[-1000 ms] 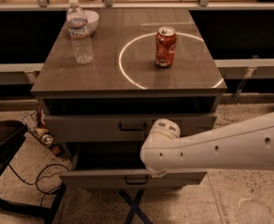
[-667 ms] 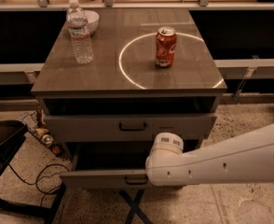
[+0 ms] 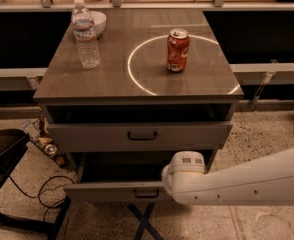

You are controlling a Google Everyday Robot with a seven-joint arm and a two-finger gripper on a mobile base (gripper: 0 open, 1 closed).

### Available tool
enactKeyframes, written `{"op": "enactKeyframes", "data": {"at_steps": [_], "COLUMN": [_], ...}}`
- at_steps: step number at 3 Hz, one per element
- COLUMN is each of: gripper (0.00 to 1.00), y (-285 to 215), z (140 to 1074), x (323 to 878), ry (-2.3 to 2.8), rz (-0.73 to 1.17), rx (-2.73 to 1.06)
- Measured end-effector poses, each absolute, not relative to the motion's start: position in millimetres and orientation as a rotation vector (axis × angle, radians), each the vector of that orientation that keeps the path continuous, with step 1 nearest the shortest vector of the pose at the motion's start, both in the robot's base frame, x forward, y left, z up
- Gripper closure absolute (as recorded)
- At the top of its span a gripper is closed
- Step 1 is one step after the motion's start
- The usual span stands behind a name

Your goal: Open middle drawer

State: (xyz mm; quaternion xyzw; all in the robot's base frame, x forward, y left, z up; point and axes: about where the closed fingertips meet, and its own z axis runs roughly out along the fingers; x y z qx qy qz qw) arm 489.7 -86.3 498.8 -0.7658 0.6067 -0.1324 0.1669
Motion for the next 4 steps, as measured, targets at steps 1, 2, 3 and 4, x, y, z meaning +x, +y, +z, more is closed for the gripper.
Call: {"op": "enactKeyframes", "data": {"at_steps": [1,2,3,4], "gripper": [1.0,1.0,1.0,1.0], "y": [-87,-87,-88,-89], "z": [499,498,505,504], "x": [491,495,507,520], "ry": [1.732,1.749,1.74,1.727], "rz": [-0.377,-0.377,-0.389,-0.385], "rx": [-2.171,-2.136,-2.073,-2.03]}}
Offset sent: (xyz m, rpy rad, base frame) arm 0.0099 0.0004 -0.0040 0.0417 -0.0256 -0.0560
